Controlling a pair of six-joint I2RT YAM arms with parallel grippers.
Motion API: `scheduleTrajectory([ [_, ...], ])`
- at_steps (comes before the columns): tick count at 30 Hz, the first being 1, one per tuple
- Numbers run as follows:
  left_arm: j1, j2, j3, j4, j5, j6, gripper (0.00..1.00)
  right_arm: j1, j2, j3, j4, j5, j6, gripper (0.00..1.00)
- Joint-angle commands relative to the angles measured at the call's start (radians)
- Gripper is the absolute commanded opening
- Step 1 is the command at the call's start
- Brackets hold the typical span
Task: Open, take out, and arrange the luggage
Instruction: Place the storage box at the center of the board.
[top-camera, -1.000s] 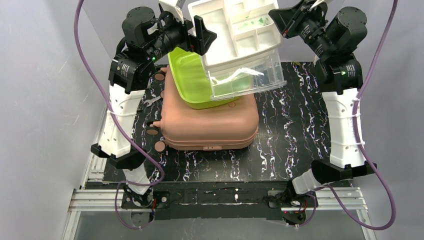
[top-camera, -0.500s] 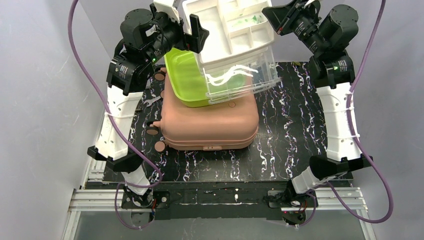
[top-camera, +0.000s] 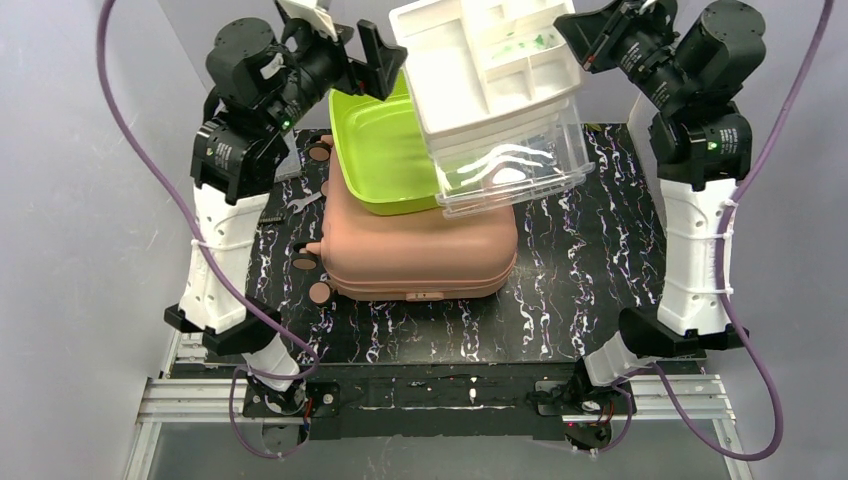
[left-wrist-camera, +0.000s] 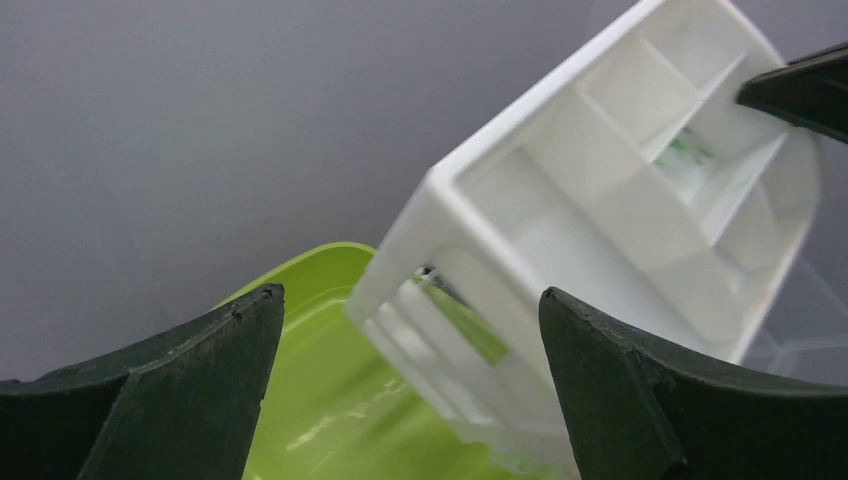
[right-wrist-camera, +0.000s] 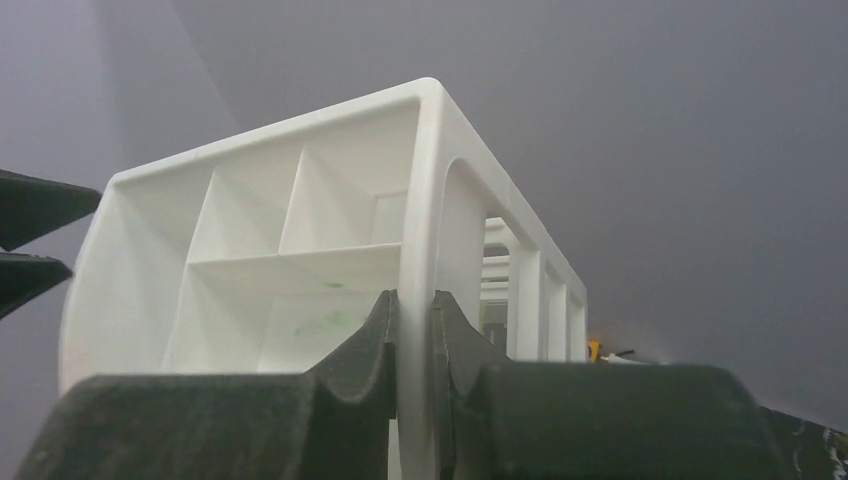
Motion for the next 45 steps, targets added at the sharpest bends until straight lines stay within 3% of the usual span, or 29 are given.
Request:
scheduleTrajectory([
  [1, 0.062, -0.073, -0.013, -0.03, -0.133, 0.058, 0.98, -0.071, -0.086, 0.09, 0.138, 0.123, 0.016, 0.01],
  [9, 0.064, -0.099, -0.081, -0.027, -0.147, 0.088, 0.98, -0.089, -0.092, 0.125, 0.106, 0.248, -0.03, 0.01],
  [18, 0.066, -0.116, -0.176, -0.026, -0.138, 0.093, 0.98, -0.094, -0.086, 0.118, 0.111, 0.235, -0.024, 0.01],
  [21, 0.065, -0.133, -0.299, 0.005, -0.177, 0.124, 0.98, -0.098, -0.083, 0.125, 0.115, 0.212, -0.015, 0.01],
  [26, 0.077, -0.164, -0.628, 0.136, -0.308, 0.202, 0.98, -0.104, -0.086, 0.141, 0.114, 0.2, -0.015, 0.01],
  [30, 0.108, -0.17, -0.765, 0.199, -0.335, 0.205, 0.98, -0.107, -0.089, 0.151, 0.105, 0.225, -0.03, 0.01],
  [45, 0.195, -0.163, -0.873, 0.227, -0.355, 0.195, 0.98, -0.116, -0.088, 0.185, 0.076, 0.475, -0.173, 0.01],
])
